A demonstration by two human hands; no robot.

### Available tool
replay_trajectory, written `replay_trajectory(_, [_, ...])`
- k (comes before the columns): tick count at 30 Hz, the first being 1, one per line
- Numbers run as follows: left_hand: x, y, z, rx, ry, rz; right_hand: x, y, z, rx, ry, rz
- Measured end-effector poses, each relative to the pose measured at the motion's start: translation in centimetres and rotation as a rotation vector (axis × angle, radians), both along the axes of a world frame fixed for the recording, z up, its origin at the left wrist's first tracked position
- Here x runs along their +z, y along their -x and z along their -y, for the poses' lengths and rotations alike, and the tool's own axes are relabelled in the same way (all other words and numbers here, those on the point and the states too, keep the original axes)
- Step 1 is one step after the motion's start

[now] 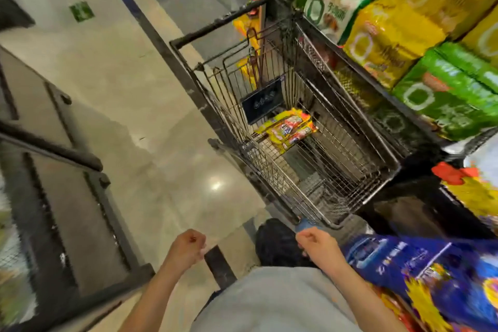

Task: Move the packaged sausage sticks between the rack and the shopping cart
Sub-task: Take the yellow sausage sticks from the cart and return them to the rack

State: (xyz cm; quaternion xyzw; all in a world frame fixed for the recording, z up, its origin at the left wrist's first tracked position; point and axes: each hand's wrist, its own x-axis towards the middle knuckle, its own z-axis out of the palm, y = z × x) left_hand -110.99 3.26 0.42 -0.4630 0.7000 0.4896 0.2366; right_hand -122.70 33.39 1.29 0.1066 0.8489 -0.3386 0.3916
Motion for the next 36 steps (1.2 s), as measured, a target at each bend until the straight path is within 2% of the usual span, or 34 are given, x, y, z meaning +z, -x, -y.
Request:
replay_trajectory(8, [-0.3, 14.2, 3.0, -0.215, -0.093, -0.083, -4.1, 10.0, 3.9, -0.258, -0.005, 0.088])
replay_trajectory(12, [1.0, 21.1, 7.0, -0.315, -0.077, -0.080, -4.3, 17.2, 9.4, -0.242, 0.020, 0.149])
replay_trajectory(17, [2.0, 30.6, 12.5, -0.478, 0.000, -0.098, -4.3, 25.4, 17.0, -0.133, 0.008, 0.098])
replay_trajectory(20, [1.7, 35.2, 14.0, -0.556, 0.009, -0.105, -3.2, 27.4, 19.6, -0.037, -0.008, 0.093])
replay_trajectory(24, [0.4, 41.5, 13.8, -0.673, 0.032, -0.124, -4.5, 28.9, 20.7, -0.120, -0.015, 0.109])
replay_trajectory(27, [-2.3, 46.2, 11.8, -0.770, 0.118, -0.169, -7.5, 29.2, 19.9, -0.276, -0.070, 0.157])
replay_trajectory(29, [-5.5, 48.8, 10.1, -0.791, 0.104, -0.172, -8.9, 29.9, 19.5, -0.314, -0.129, 0.166])
replay_trajectory(32, [-10.9, 52.4, 6.7, -0.896, 0.068, -0.094, -11.8, 32.0, 18.1, -0.427, -0.182, 0.194])
replay_trajectory(36, [-19.2, 55.6, 3.1, -1.103, 0.185, -0.035, -17.7, 35.2, 16.9, -0.595, -0.202, 0.219])
